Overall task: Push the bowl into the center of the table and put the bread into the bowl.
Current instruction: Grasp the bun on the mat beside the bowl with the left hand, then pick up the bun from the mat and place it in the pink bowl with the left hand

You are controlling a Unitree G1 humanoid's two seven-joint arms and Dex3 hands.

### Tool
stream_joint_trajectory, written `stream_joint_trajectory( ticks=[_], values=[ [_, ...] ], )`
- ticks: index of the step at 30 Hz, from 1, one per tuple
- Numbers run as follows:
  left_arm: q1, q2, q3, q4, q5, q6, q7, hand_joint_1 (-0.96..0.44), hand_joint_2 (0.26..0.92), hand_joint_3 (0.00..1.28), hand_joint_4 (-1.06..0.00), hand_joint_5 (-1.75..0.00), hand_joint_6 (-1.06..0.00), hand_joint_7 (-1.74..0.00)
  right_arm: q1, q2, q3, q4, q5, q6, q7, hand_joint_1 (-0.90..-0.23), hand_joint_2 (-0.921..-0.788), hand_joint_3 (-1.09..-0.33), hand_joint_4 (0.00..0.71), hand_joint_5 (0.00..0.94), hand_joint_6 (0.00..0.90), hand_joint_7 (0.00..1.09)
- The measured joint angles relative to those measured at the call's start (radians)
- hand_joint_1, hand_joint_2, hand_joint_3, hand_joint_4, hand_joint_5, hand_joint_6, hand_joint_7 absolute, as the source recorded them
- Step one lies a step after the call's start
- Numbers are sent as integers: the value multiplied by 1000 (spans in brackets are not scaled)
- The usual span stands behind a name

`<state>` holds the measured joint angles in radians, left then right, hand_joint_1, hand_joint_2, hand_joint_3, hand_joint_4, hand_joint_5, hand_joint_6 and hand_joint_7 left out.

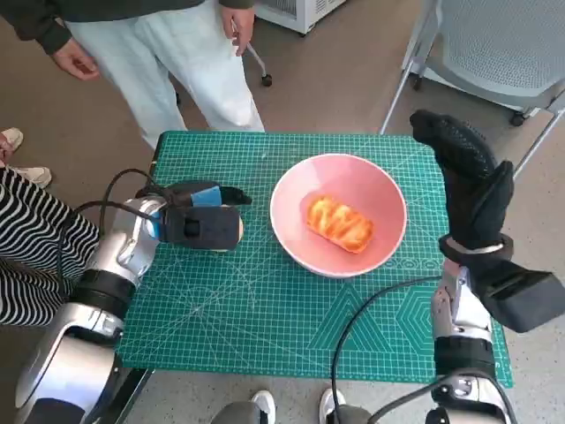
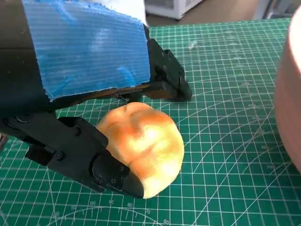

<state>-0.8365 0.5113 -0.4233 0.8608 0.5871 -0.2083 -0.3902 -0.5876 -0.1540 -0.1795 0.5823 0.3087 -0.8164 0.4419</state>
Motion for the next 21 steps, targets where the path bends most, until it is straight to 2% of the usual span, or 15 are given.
stream_joint_trajectory(
  ticks=[5,14,21],
  values=[
    [-2,9,-4,12,0,-33,-2,2,919,93,-671,-1190,-584,-1182,0,0,0,-3,0,0,0,-636,-921,-652,184,4,-1,653],
    [-3,25,-3,25,-1,-65,-16,1,917,91,-653,-1257,-625,-1119,1,0,0,-4,1,0,0,-636,-921,-653,184,4,-1,652],
    [-3,30,1,26,-3,-65,-23,1,917,93,-670,-1255,-611,-1116,1,2,2,-4,1,1,0,-637,-921,-651,184,4,-1,653]
  ],
)
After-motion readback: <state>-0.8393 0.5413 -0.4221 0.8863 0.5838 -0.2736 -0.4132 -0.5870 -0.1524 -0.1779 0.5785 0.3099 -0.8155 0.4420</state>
